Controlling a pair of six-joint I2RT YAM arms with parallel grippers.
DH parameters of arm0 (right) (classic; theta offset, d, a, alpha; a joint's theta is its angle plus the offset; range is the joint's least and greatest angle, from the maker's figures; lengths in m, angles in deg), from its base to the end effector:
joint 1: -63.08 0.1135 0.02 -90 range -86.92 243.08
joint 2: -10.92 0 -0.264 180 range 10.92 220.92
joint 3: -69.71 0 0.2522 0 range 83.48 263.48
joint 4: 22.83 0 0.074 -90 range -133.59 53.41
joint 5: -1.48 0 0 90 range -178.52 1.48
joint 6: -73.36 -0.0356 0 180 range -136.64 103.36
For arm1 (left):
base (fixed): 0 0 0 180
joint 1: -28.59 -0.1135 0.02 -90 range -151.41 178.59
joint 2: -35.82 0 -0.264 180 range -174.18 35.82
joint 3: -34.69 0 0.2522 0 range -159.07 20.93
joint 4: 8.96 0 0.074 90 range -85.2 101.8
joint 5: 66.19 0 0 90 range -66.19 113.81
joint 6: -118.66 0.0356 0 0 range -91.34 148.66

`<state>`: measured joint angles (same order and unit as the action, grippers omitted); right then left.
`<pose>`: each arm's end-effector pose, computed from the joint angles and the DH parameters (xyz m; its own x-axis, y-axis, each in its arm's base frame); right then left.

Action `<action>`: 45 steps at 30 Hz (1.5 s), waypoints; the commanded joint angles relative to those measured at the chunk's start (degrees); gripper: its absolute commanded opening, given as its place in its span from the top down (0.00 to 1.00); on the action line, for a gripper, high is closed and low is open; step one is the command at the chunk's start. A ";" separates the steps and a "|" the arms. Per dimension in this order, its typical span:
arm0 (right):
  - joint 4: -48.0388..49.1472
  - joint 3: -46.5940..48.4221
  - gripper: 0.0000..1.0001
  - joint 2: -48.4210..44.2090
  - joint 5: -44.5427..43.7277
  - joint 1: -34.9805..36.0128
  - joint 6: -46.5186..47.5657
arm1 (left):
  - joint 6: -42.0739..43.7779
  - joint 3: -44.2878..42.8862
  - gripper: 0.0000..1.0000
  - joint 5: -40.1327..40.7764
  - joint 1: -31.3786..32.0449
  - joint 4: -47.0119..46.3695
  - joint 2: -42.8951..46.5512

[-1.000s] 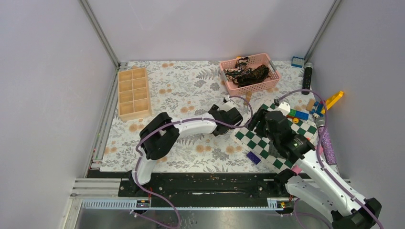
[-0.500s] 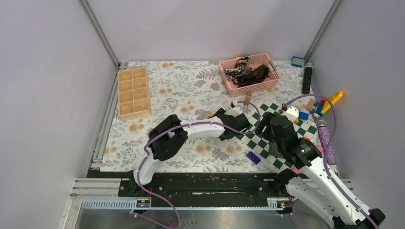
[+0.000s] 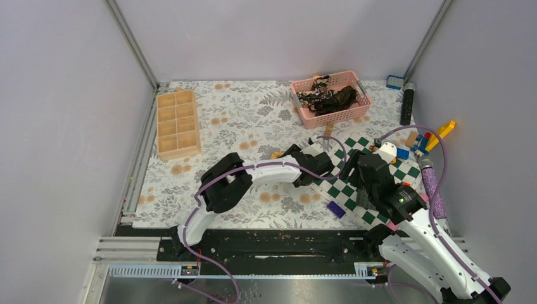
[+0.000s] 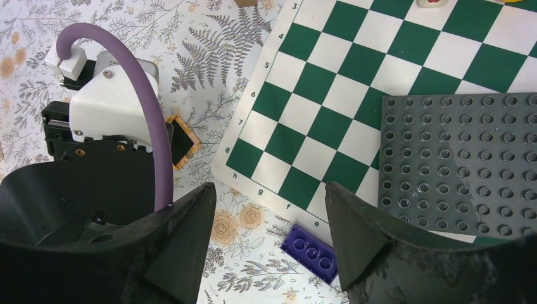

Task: Roll the ties
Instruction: Roll the tie at the center of the board.

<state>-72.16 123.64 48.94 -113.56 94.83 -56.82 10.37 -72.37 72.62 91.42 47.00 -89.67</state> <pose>0.1297 0.0626 0.2867 -0.4716 0.3956 -0.7881 0.1674 0.9176 0.3604 0.2242 -0.3781 0.1549 -0.5724 0.6626 -0.4829 0.3305 0.7255 0.6037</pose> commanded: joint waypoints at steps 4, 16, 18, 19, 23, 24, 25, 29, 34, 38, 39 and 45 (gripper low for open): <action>4.83 1.33 0.28 0.21 0.47 0.24 -0.62 | 0.31 -3.17 0.47 -4.45 2.12 0.46 -0.37; 4.90 1.46 0.28 0.74 0.58 0.22 -0.83 | -1.98 -4.53 0.46 -10.63 1.93 0.31 1.13; 4.87 1.50 0.28 0.67 0.60 0.24 -0.94 | -3.73 -3.74 0.46 -12.66 1.54 -0.32 2.09; 4.85 1.50 0.28 0.54 0.60 0.18 -1.02 | -4.71 -2.98 0.46 -13.93 1.26 -0.93 2.88; 4.77 1.72 0.28 0.05 0.50 0.24 -1.03 | -7.51 0.47 0.45 -18.07 -0.70 -4.36 6.90; 4.78 1.82 0.28 0.08 0.56 0.19 -1.04 | -8.14 0.88 0.45 -18.62 -1.14 -4.78 7.44; 4.82 1.97 0.28 0.17 0.64 0.22 -1.04 | -8.40 1.23 0.44 -19.08 -1.49 -5.32 7.98; 4.81 2.74 0.27 0.64 0.79 0.22 -0.83 | -9.32 2.51 0.42 -20.17 -2.79 -7.03 10.46; 4.84 4.61 0.27 0.71 0.27 0.18 0.45 | -9.83 4.50 0.39 -20.67 -4.16 -9.20 15.39; 4.87 6.09 0.27 1.72 -0.05 0.24 0.69 | -10.18 7.27 0.38 -21.55 -6.31 -11.83 21.75; 4.85 6.33 0.27 2.31 0.14 0.24 0.57 | -10.28 8.41 0.37 -22.04 -7.23 -12.61 23.57; 7.21 7.56 0.27 8.31 3.98 0.19 0.69 | -12.60 19.06 0.35 -27.36 -15.77 -19.69 36.19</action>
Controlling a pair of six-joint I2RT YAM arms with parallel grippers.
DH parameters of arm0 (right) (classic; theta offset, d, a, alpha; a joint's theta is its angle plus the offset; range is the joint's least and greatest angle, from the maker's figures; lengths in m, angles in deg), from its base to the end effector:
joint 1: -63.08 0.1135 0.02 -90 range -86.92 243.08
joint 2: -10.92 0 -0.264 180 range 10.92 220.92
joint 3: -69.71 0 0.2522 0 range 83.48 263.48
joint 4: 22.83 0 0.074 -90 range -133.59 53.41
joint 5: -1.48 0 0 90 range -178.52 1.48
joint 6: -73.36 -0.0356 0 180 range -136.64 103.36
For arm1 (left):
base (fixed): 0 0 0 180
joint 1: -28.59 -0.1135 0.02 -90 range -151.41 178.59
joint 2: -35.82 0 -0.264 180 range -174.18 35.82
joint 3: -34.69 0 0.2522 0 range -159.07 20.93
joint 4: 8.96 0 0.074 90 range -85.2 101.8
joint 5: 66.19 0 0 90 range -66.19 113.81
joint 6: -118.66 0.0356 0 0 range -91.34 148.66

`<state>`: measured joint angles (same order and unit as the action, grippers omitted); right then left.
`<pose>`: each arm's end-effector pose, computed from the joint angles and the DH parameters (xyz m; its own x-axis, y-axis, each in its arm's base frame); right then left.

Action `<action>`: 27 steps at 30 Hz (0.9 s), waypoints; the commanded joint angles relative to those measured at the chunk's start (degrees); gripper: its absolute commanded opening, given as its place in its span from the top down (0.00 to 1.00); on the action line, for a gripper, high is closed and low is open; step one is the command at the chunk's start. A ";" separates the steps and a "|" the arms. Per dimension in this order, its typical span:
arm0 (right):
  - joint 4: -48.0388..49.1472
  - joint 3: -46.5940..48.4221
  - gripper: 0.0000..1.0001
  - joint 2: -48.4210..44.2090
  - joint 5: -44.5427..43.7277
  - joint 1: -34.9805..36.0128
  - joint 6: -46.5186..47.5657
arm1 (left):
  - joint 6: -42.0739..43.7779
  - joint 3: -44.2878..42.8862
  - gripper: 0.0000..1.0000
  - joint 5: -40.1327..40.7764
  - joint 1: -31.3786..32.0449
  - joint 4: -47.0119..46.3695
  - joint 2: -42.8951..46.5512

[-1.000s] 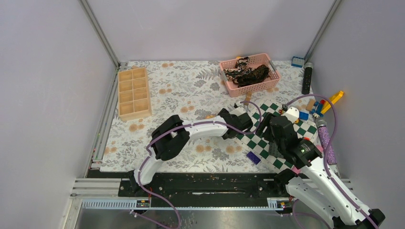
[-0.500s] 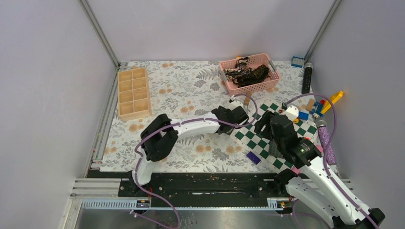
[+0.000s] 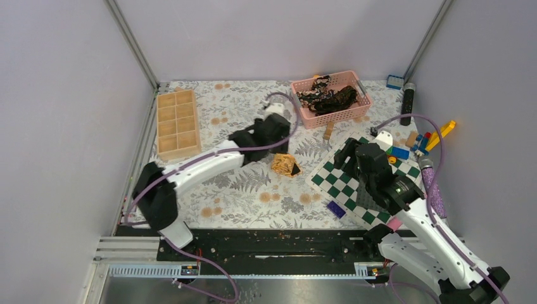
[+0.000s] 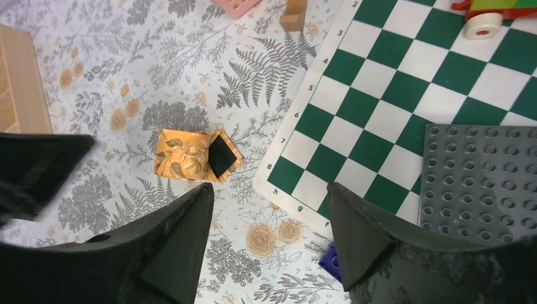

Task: Roll the ties
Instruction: Roll the tie at the center of the board, then move the storage box to the center of the board.

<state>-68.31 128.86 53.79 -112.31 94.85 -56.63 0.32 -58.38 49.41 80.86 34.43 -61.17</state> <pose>0.1450 0.0729 0.3118 -0.4350 0.4223 -0.7953 0.1268 0.9031 0.4102 0.2421 -0.2877 0.2803 -0.6494 0.1397 -0.7475 0.2565 0.9656 -0.0423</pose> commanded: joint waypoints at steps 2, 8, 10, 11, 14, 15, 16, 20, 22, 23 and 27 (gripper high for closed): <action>6.03 3.14 0.27 6.58 6.95 0.22 2.17 | -4.01 9.22 0.35 -7.03 -8.30 -9.82 10.75; 11.71 6.84 0.34 22.12 25.55 0.22 7.07 | -7.85 18.57 0.35 -14.01 -14.50 -14.68 15.06; 15.46 7.65 0.34 27.09 30.45 0.44 10.87 | -9.01 21.42 0.35 -15.35 -15.68 -15.99 16.68; 15.37 9.16 0.33 29.66 32.22 0.51 13.24 | -9.39 22.40 0.35 -15.70 -16.17 -16.30 17.33; 12.41 14.63 0.31 36.36 32.51 0.56 17.06 | -9.59 24.50 0.35 -16.03 -17.33 -16.14 19.44; 12.35 15.70 0.31 37.70 32.60 0.53 17.43 | -9.69 25.27 0.36 -16.28 -17.82 -16.21 19.91; 12.64 16.49 0.31 38.65 33.14 0.55 17.67 | -9.90 25.85 0.36 -16.82 -18.63 -16.27 20.39; 11.50 21.21 0.35 42.72 36.79 0.94 20.98 | -10.91 27.93 0.37 -19.12 -20.88 -17.15 21.91; 9.69 23.96 0.33 45.35 38.45 1.15 25.61 | -11.23 28.45 0.38 -20.29 -22.04 -16.87 22.52; 7.72 26.04 0.30 46.93 39.32 1.19 28.35 | -11.40 28.72 0.38 -20.88 -22.50 -16.75 22.87; 3.69 32.04 0.15 51.77 43.04 1.23 38.59 | -10.87 28.43 0.39 -23.00 -25.40 -14.07 25.39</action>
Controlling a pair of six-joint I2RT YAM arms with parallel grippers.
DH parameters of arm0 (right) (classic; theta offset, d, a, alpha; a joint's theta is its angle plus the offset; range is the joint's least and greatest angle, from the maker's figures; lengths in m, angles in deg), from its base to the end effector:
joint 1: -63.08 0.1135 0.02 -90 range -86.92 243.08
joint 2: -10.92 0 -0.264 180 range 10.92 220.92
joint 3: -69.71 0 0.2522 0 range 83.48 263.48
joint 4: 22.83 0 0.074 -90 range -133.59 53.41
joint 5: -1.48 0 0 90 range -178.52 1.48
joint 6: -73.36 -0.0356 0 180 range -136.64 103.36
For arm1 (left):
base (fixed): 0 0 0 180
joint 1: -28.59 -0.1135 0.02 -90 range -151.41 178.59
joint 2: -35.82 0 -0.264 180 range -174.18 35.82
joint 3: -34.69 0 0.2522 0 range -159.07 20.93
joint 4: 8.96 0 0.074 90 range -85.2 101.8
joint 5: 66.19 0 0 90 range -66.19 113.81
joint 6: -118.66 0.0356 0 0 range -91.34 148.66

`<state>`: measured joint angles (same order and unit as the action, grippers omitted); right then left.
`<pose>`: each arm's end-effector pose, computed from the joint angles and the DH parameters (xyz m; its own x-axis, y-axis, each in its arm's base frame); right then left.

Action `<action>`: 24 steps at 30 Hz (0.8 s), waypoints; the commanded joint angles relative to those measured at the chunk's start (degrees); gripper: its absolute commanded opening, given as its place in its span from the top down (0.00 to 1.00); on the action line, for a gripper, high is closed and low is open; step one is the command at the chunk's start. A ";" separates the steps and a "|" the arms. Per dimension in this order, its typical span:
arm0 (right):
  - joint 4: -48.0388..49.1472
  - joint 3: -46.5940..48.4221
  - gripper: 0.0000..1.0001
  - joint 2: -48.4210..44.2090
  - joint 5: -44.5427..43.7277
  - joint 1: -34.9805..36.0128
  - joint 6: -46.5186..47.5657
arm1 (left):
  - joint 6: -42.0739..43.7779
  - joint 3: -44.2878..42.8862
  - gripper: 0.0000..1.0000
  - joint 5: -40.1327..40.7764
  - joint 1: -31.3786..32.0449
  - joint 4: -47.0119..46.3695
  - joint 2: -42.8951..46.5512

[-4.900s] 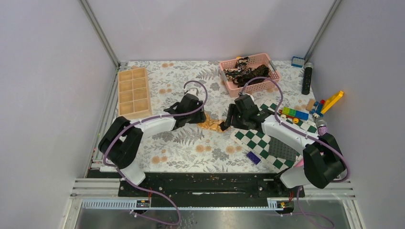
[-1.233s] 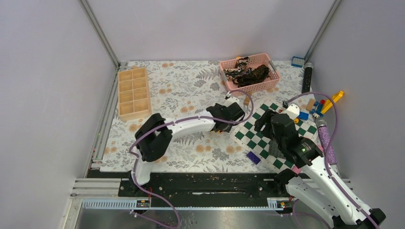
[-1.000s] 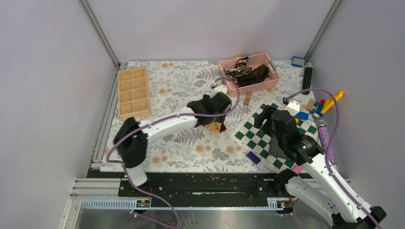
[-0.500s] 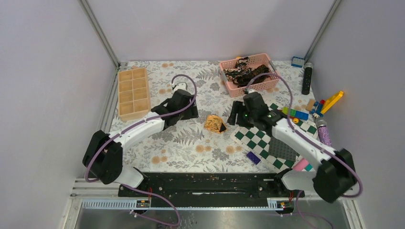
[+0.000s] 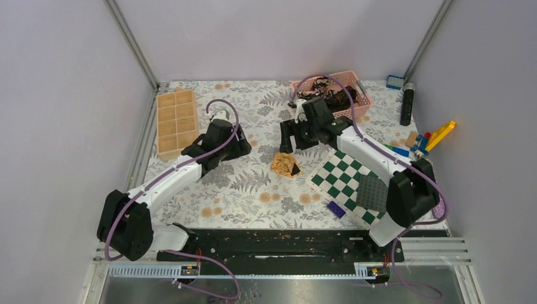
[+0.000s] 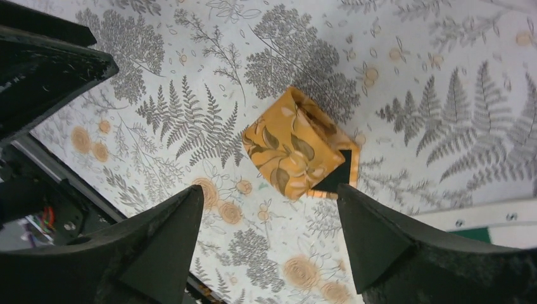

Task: Roll the ties
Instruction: Move the storage box to the center of the board.

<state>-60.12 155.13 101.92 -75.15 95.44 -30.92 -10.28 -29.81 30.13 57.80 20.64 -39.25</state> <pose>0.2957 0.1971 0.2790 -0.7207 -0.1726 -0.6714 -0.5016 0.7983 0.3332 0.2494 -0.1349 0.2518 -0.6966 -0.3262 -0.6390 -0.0337 0.9046 -0.4250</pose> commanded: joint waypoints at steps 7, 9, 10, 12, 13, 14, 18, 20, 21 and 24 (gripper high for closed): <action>-10.51 16.59 0.03 9.69 0.37 1.28 13.20 | 3.76 -5.16 0.36 2.34 -11.78 9.05 8.03; -10.19 16.21 0.03 8.36 -3.06 2.11 10.34 | 4.69 -7.91 0.35 6.38 -15.58 12.20 6.04; -9.98 15.58 0.03 7.76 -3.87 2.41 8.90 | 5.43 -9.40 0.36 8.44 -16.75 13.23 4.14; -8.58 13.04 0.05 4.04 -4.19 2.49 5.14 | 6.43 -12.92 0.40 11.42 -18.52 14.97 -0.64; -7.73 11.25 0.06 2.09 -4.05 2.48 3.29 | 6.97 -14.73 0.42 13.03 -19.02 15.59 -3.32; -6.83 9.34 0.07 -0.01 -3.38 2.56 1.61 | 7.47 -16.34 0.43 15.07 -19.16 16.23 -5.92; -5.29 2.36 0.10 -8.03 -1.49 2.58 -2.91 | 8.11 -20.25 0.47 17.78 -20.12 15.73 -13.84; -5.54 -0.27 0.10 -11.41 -0.75 2.60 -3.84 | 8.16 -20.77 0.48 18.19 -20.49 14.74 -16.40; -5.79 -1.82 0.10 -13.08 -0.65 2.60 -4.12 | 8.24 -21.01 0.48 18.46 -20.63 14.52 -17.54; -6.91 -4.15 0.10 -17.02 -0.75 2.61 -3.99 | 8.95 -21.56 0.49 20.45 -21.31 13.96 -20.18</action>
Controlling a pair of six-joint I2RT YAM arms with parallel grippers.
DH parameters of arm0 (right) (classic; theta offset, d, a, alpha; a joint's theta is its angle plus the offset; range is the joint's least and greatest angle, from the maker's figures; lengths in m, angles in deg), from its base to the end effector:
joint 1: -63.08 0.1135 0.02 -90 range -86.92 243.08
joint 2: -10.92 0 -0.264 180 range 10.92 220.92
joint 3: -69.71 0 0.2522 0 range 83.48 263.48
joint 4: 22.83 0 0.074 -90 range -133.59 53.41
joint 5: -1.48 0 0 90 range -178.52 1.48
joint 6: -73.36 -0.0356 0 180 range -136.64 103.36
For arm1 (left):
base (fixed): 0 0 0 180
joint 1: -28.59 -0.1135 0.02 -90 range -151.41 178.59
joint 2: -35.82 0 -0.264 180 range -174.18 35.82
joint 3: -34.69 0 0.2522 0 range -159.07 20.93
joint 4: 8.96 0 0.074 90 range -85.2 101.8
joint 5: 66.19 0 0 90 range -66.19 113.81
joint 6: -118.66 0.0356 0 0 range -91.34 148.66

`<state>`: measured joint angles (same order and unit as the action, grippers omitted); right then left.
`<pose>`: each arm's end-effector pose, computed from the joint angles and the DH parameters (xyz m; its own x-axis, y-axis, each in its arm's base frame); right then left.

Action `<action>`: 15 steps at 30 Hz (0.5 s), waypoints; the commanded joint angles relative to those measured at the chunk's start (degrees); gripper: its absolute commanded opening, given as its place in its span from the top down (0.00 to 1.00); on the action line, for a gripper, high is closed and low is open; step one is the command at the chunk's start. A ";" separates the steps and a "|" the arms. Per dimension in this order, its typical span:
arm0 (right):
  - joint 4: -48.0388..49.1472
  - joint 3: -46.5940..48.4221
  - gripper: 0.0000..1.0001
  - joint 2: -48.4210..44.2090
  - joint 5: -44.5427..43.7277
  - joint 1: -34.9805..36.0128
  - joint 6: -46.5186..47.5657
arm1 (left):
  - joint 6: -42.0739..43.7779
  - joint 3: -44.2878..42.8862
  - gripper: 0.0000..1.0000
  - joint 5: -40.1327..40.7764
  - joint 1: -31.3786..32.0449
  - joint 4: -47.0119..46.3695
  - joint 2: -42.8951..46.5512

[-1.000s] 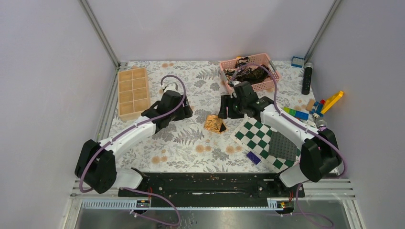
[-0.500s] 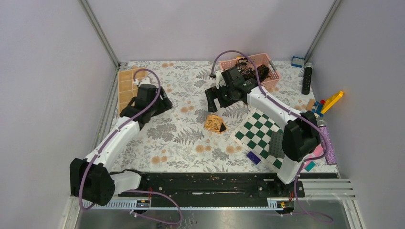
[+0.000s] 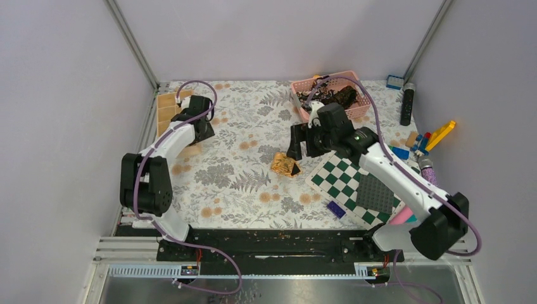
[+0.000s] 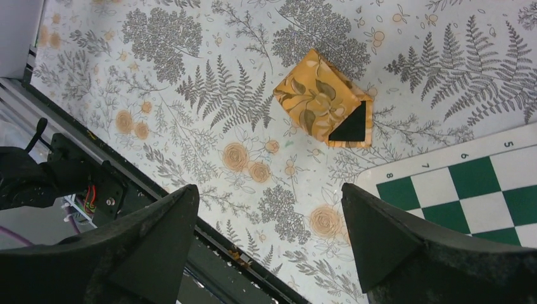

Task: Roll the ties
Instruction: Move the storage box to the center of the board.

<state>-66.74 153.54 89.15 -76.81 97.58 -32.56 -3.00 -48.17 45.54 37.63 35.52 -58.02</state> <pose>0.2453 0.1773 0.3291 -0.6794 -0.1411 -0.7201 -0.5194 0.7856 0.3362 0.3437 -0.0413 0.2407 -0.6602 -0.3887 -0.6427 -0.4792 0.8769 -0.0380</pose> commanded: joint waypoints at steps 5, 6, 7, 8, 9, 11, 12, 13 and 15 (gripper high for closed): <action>-2.85 -4.23 0.10 -8.12 -1.09 0.42 -0.79 | 3.96 -2.75 0.49 5.91 -2.41 -3.98 -3.19; -3.21 -4.38 0.10 -8.52 -1.48 0.45 -0.57 | 4.31 -2.67 0.49 5.79 -2.49 -4.53 -3.55; -3.48 -4.45 0.10 -8.84 -1.73 0.48 -0.42 | 4.77 -2.50 0.49 5.54 -2.64 -5.09 -4.07; -3.66 -4.49 0.10 -9.02 -1.77 0.43 -0.37 | 5.11 -2.45 0.49 5.65 -2.82 -5.39 -4.49; -3.81 -4.42 0.10 -9.13 -1.66 0.43 -0.35 | 5.42 -2.45 0.49 5.57 -3.06 -5.71 -4.97; -3.86 -4.41 0.10 -9.15 -1.25 0.41 -0.50 | 5.93 -2.36 0.50 4.36 -3.83 -6.62 -5.84; -3.86 -4.34 0.10 -9.19 -1.08 0.46 -0.64 | 6.20 -2.21 0.51 3.31 -4.11 -7.21 -6.28; -3.89 -4.32 0.10 -9.09 -0.91 0.40 -0.72 | 6.47 -2.13 0.52 2.37 -4.41 -7.72 -6.67; -4.14 -4.24 0.10 -9.12 -0.80 0.46 -0.80 | 6.88 -2.09 0.53 0.80 -4.64 -8.54 -7.61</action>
<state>-70.13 149.19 81.46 -77.19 97.58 -33.39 1.94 -48.50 48.56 33.96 31.02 -64.25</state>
